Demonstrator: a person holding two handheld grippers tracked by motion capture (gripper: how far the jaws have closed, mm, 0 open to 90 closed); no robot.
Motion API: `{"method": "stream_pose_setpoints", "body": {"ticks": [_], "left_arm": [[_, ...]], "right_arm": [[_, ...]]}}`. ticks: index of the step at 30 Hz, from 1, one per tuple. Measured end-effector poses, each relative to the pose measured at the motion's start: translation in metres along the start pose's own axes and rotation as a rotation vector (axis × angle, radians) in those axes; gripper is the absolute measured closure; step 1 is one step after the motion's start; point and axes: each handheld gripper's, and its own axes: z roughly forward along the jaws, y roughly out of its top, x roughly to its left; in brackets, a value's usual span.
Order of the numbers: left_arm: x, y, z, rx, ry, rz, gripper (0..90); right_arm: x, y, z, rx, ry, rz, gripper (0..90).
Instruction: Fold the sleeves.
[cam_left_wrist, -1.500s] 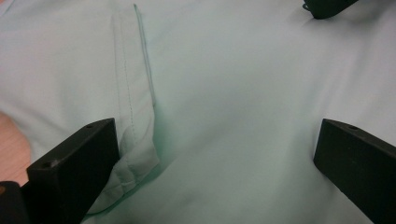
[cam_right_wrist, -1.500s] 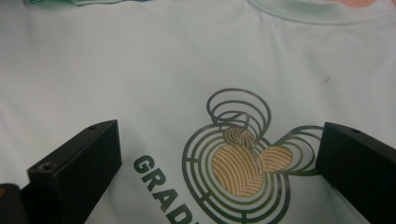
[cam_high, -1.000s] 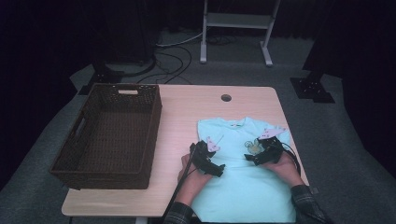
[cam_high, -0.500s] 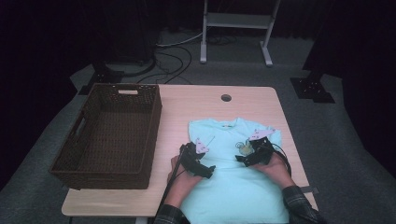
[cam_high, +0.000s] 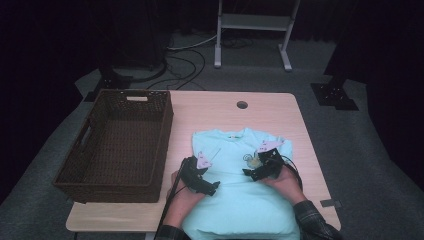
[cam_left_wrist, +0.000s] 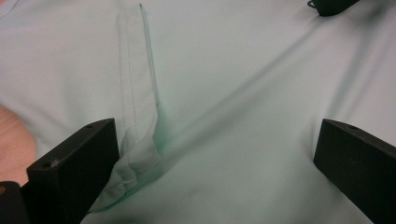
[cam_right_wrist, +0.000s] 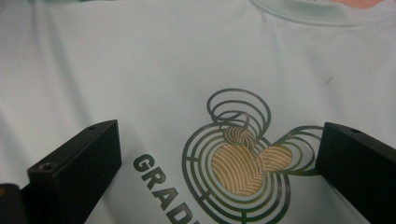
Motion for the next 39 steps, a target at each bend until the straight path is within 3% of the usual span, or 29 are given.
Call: {"method": "stream_pose_setpoints", "body": {"ticks": [16, 22, 32, 39], "left_arm": [[-0.002, 0.000, 0.000, 0.000, 0.017, -0.011, 0.0], [-0.002, 0.000, 0.000, 0.000, 0.016, -0.010, 0.0], [-0.002, 0.000, 0.000, 0.000, 0.016, -0.011, 0.0], [-0.002, 0.000, 0.000, 0.000, 0.016, -0.011, 0.0]], "right_arm": [[-0.001, 0.001, 0.000, -0.005, 0.000, -0.008, 0.0], [-0.004, 0.001, -0.005, -0.039, 0.000, 0.000, 1.1], [-0.012, 0.001, -0.012, -0.072, 0.004, 0.013, 7.7], [-0.016, 0.001, -0.014, -0.059, 0.005, 0.009, 13.1]]}}
